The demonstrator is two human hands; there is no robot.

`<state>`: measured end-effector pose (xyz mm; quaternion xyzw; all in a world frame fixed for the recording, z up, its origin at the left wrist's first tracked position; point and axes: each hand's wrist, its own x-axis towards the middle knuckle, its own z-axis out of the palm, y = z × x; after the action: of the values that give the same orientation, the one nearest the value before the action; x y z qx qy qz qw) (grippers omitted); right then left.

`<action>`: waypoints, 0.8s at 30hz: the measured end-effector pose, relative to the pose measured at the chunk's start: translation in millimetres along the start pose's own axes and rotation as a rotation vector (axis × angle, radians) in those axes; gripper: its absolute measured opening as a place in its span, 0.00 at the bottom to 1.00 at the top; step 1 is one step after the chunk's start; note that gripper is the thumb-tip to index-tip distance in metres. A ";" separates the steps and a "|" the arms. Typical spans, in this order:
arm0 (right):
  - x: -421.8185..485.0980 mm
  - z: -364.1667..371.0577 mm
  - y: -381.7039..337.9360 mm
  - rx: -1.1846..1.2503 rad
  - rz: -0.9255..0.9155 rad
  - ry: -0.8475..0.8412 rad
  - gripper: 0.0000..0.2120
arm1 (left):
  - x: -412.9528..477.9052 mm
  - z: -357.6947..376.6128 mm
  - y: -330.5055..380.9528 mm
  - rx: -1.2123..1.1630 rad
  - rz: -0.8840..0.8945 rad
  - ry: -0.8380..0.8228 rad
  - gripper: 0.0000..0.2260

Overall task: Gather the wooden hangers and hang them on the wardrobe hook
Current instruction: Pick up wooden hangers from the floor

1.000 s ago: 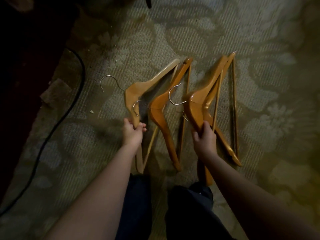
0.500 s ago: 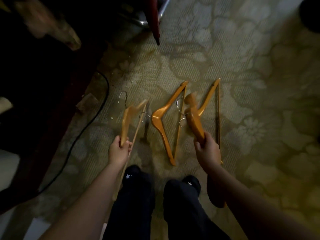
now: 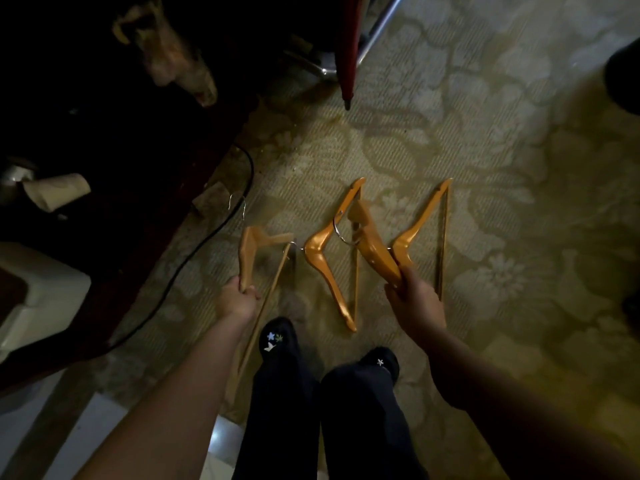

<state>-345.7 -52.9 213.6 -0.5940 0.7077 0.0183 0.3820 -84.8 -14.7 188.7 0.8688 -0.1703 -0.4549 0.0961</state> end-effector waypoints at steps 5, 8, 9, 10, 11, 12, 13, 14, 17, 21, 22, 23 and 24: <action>7.4 47.5 2.2 -0.038 -0.023 -0.014 0.08 | 31.2 17.2 -29.7 -0.052 -0.045 0.036 0.09; 6.1 74.9 9.4 -0.106 -0.080 -0.059 0.10 | 41.2 17.7 -53.4 -0.066 -0.074 0.049 0.10; 4.9 81.4 11.0 -0.127 -0.091 -0.083 0.10 | 43.5 15.4 -61.9 -0.065 -0.086 0.044 0.10; 3.7 87.5 12.8 -0.149 -0.103 -0.105 0.10 | 45.6 12.5 -70.1 -0.062 -0.089 0.036 0.11; 2.3 92.5 13.9 -0.174 -0.117 -0.123 0.10 | 48.3 10.0 -76.8 -0.056 -0.085 0.031 0.11; 0.6 96.3 14.5 -0.193 -0.131 -0.133 0.11 | 51.1 8.1 -82.0 -0.046 -0.077 0.030 0.11; -0.7 99.0 14.4 -0.208 -0.138 -0.141 0.11 | 52.9 6.9 -85.4 -0.036 -0.071 0.033 0.11; -2.1 101.2 15.0 -0.220 -0.147 -0.146 0.11 | 54.5 6.8 -88.4 -0.029 -0.067 0.038 0.11; -6.4 101.8 14.0 -0.269 -0.183 -0.179 0.13 | 51.6 9.2 -92.1 -0.022 -0.039 0.045 0.13; -7.5 97.6 5.1 -0.328 -0.182 -0.199 0.14 | 31.0 8.7 -90.5 -0.009 -0.008 0.103 0.12; -8.2 96.5 1.2 -0.330 -0.176 -0.196 0.13 | 23.4 6.8 -90.9 -0.017 0.012 0.117 0.11; -9.4 95.0 -3.7 -0.322 -0.165 -0.190 0.12 | 15.4 4.1 -91.5 -0.027 0.042 0.123 0.09; -11.0 93.4 -8.6 -0.305 -0.153 -0.178 0.12 | 8.1 0.3 -92.4 -0.037 0.076 0.124 0.09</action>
<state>-289.8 -1.6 157.4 -0.6931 0.6129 0.1488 0.3490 -61.5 67.5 152.6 0.8864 -0.1884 -0.3992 0.1394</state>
